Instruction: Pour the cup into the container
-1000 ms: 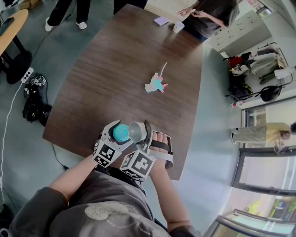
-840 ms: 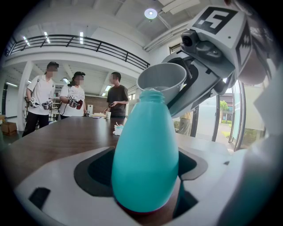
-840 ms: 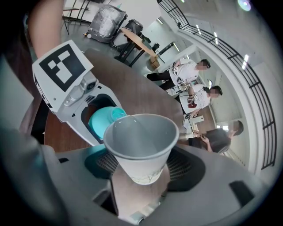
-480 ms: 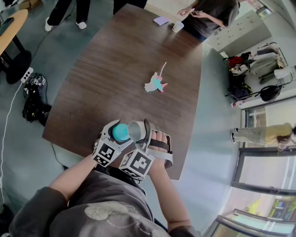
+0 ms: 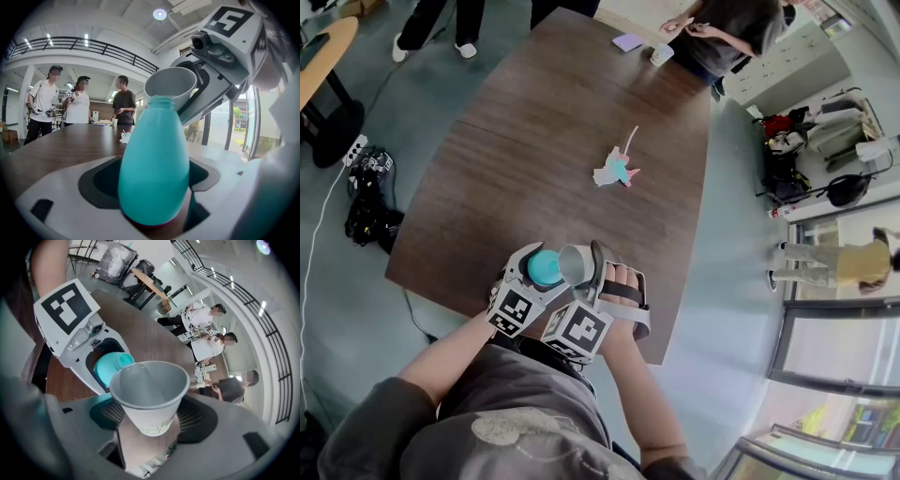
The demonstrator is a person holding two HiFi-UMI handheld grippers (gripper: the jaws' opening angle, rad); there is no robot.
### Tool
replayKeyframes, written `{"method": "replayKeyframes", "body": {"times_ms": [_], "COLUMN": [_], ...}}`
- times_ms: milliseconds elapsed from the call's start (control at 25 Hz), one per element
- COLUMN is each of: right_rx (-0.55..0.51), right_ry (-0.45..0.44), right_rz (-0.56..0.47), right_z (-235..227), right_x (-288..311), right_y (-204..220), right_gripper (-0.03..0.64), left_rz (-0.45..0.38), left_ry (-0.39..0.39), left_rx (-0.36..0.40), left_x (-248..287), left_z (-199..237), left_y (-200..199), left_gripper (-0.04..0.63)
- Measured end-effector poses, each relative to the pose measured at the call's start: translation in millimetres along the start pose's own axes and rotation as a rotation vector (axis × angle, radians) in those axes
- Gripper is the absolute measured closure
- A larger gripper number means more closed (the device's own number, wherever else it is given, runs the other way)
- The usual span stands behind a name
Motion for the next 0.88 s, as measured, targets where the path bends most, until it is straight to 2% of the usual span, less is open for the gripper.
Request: {"method": "replayKeyframes", "body": {"times_ms": [600, 720, 880], "right_rx": [-0.027, -0.002, 0.072], "right_ry": [0.004, -0.005, -0.066], "right_rz": [-0.004, -0.01, -0.012], "right_z": [-1.8, -1.7, 1.4], "right_x": [0.4, -0.2, -2.5], "right_y": [-0.6, -2.0, 0.6], "right_gripper": [0.318, 0.318, 0.318], "left_rz": [0.001, 0.0, -0.001], "left_ry": [-0.001, 0.0, 0.0], "left_rx": [0.0, 0.0, -0.001], "left_x": [1.4, 1.0, 1.0], "left_z": [1.1, 1.0, -1.0], "left_y": [0.1, 0.4, 1.0], "left_gripper": [0.189, 0.189, 0.189]}}
Point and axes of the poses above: the fingertips, and each gripper's own axes: x forward along the fingers, z to its left, y out of its underside, the point moved 5 cm from there along -x, backward along the fingers, and after that the axes turned 11 degrees about y, right-handed, at the moved point
